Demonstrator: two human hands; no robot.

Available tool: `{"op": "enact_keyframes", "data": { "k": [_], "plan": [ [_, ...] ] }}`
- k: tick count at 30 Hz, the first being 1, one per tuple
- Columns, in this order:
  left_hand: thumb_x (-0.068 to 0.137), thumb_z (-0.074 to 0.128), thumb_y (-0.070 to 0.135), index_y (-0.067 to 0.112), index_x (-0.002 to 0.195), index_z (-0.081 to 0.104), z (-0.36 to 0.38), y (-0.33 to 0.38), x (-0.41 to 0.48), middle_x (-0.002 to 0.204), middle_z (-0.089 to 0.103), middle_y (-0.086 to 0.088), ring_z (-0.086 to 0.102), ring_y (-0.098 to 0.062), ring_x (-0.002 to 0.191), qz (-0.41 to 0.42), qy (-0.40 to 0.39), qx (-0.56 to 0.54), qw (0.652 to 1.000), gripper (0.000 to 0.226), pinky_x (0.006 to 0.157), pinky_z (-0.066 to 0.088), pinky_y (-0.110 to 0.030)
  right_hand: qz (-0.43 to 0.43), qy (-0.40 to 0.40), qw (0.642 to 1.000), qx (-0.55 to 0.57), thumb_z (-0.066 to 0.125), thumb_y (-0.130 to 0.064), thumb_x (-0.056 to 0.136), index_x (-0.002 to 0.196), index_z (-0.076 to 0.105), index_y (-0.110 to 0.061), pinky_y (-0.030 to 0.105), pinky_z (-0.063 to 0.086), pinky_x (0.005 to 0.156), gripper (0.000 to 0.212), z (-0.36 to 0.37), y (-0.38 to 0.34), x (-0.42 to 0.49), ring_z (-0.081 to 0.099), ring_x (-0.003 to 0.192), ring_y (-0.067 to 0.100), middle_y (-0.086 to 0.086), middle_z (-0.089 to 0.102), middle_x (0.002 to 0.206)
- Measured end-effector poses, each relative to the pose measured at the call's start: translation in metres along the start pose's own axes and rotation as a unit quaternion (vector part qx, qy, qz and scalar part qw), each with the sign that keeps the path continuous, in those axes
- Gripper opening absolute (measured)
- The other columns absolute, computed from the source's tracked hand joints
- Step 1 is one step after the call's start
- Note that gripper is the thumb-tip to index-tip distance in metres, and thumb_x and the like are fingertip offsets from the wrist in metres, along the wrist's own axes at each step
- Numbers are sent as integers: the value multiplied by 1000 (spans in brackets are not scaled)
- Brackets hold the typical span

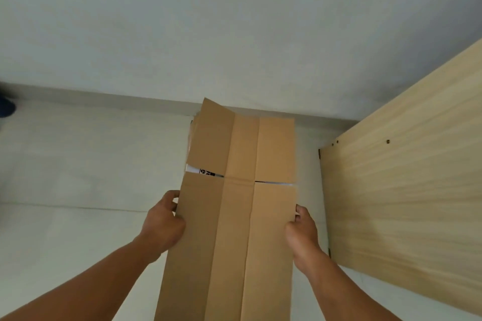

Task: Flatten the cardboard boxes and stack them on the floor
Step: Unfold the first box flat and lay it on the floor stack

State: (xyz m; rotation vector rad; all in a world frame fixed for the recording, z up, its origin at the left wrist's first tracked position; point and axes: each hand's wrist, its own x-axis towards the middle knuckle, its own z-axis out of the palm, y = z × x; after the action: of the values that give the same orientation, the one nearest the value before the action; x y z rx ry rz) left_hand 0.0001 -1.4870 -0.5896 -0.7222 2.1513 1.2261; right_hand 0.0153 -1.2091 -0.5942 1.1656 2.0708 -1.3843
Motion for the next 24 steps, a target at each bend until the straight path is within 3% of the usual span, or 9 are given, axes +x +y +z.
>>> {"op": "enact_keyframes", "data": {
  "k": [11,16,19,21,24],
  "plan": [
    [89,48,0,21,127,51,46,-65,128,97,67,-1,66,-17,87,38,-12,42,998,43,68,56,-29,-31,-10,999,-40,41,4,90,111,55,-22,27,50,63,36,61,35,126,63,80,17,-4,64,94],
    [92,51,8,17,130,48,39,-75,159,104,64,-2,64,-16,90,38,-34,115,992,39,64,52,-24,-89,-41,975,-199,54,-15,94,114,61,-14,29,53,80,22,62,27,163,64,94,20,4,67,108],
    [88,56,12,16,126,50,33,-75,167,107,64,-5,66,-22,93,21,-43,137,989,38,79,60,-38,-113,-49,959,-256,58,-24,95,126,60,-14,26,50,87,33,61,25,170,62,104,20,5,65,123],
    [88,59,17,15,132,49,33,-71,163,113,63,-5,64,-23,100,25,-28,177,983,45,88,57,-39,-121,-37,958,-256,59,-27,95,142,50,-17,28,50,95,49,61,26,170,60,114,23,8,61,133],
    [90,63,34,11,151,27,36,-66,159,142,47,-12,53,-29,125,49,13,259,965,74,99,48,-39,-118,-26,956,-268,59,-32,95,155,28,-21,33,48,99,68,64,30,165,54,124,28,13,50,141]
  ]
}}
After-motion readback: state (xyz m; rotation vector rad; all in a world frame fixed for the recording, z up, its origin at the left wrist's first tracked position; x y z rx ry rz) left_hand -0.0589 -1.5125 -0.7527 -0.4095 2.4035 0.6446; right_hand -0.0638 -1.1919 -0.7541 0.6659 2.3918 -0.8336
